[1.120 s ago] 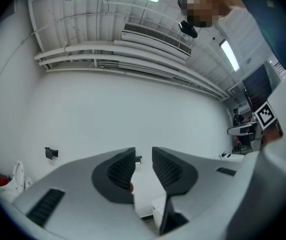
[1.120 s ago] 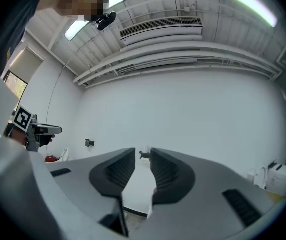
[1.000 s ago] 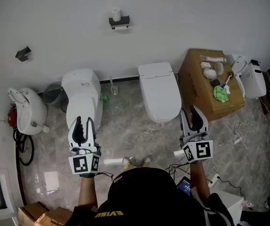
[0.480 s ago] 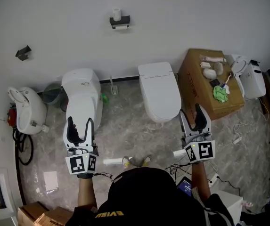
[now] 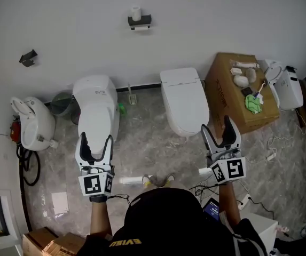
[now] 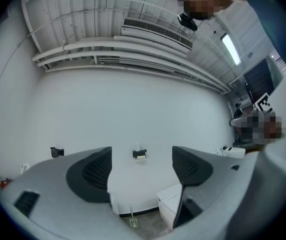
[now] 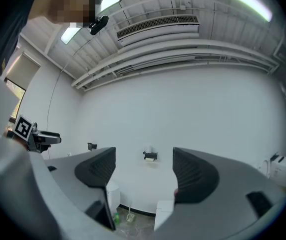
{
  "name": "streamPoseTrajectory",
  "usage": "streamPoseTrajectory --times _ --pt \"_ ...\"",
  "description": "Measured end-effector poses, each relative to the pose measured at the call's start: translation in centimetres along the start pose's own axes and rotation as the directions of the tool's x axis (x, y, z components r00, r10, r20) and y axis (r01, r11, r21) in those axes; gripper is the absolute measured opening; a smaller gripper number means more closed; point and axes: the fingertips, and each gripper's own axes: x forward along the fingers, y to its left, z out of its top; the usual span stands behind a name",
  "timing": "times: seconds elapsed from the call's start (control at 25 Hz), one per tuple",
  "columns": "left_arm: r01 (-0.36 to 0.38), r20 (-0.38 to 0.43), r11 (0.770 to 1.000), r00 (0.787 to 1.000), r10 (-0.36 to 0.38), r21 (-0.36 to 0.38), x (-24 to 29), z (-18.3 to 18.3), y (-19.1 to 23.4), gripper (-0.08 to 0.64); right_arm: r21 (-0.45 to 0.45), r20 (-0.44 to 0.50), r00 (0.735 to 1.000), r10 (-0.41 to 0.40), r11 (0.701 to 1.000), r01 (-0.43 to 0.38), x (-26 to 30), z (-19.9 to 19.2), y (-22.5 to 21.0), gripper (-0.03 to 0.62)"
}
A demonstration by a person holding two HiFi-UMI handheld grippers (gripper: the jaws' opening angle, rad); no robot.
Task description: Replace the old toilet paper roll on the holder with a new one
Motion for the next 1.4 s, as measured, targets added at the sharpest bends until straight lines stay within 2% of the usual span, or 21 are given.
streamPoseTrajectory --times 0.24,0.48,0.8,1.16,1.4 --pt "-0.006 0.008 1.000 1.000 0.006 0.000 -0.6 0.0 2.2 0.373 -0.010 -0.015 1.000 -0.009 1.000 0.009 0.5 -0.1 1.5 0.350" --pt "0.005 -0.016 1.000 1.000 -0.005 0.004 -1.1 -1.4 4.7 0.373 0.013 -0.026 1.000 -0.012 1.000 0.012 1.8 -0.7 3.7 0.350" --pt "0.018 -0.033 1.000 0.999 -0.018 -0.005 -1.2 -3.0 7.6 0.371 -0.005 -0.050 0.999 0.000 1.000 0.000 3.8 -1.1 6.6 0.350" --pt "0.039 -0.047 0.999 0.998 -0.040 -0.026 2.5 -4.4 8.6 0.371 -0.018 -0.075 0.996 -0.037 0.999 0.036 6.6 -1.8 5.1 0.350" --pt "0.041 -0.049 0.999 0.998 -0.042 -0.011 8.2 -4.9 8.0 0.371 0.004 -0.079 0.997 -0.023 1.000 0.023 12.8 -3.4 2.0 0.350"
